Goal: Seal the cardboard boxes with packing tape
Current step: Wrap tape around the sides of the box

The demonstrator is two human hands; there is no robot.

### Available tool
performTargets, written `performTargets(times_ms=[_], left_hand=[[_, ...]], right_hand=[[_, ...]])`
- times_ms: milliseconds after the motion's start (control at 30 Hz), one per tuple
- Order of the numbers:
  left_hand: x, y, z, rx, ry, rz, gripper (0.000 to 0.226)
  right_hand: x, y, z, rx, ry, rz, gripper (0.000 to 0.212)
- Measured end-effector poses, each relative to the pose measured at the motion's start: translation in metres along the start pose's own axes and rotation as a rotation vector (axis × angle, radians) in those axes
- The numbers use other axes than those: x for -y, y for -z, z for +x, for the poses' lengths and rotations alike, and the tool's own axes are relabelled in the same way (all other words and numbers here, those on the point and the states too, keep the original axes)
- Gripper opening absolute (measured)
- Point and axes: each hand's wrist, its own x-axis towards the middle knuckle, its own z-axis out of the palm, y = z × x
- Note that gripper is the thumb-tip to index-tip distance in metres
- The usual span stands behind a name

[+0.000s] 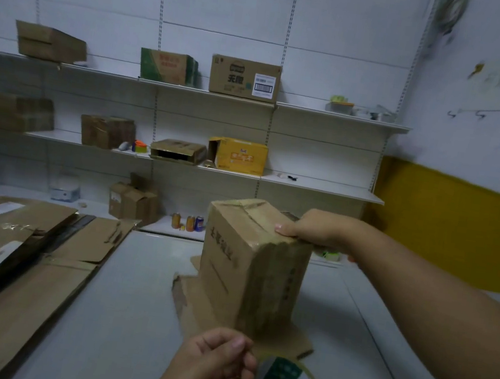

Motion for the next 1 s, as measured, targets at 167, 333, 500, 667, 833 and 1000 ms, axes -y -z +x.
performTargets(times_ms=[167, 333, 500, 667, 833, 1000], left_hand=[[0.004, -0.001, 0.001, -0.016, -0.033, 0.023, 0.013], [0.010, -0.005, -0.001, -0.068, -0.119, 0.025, 0.015], [0.016, -0.006, -0.001, -0.138, -0.197, 0.016, 0.023], [0.022, -0.005, -0.007, -0.162, -0.213, -0.052, 0.020], [0.021, -0.002, -0.013, -0.169, -0.213, -0.093, 0.027], [0.004, 0.010, -0.019, -0.224, -0.307, -0.115, 0.028]], right_hand=[[0.018, -0.013, -0.034, 0.067, 0.055, 0.162, 0.064], [-0.057, -0.048, -0.044, -0.474, 0.085, -0.143, 0.033], [-0.146, -0.129, -0.061, -0.386, 0.040, -0.320, 0.014], [-0.140, -0.128, -0.066, -0.517, 0.131, -0.322, 0.017], [-0.058, -0.128, -0.124, -0.248, 0.626, 0.136, 0.023], [-0.055, -0.138, -0.142, -0.077, 0.697, -0.280, 0.040]])
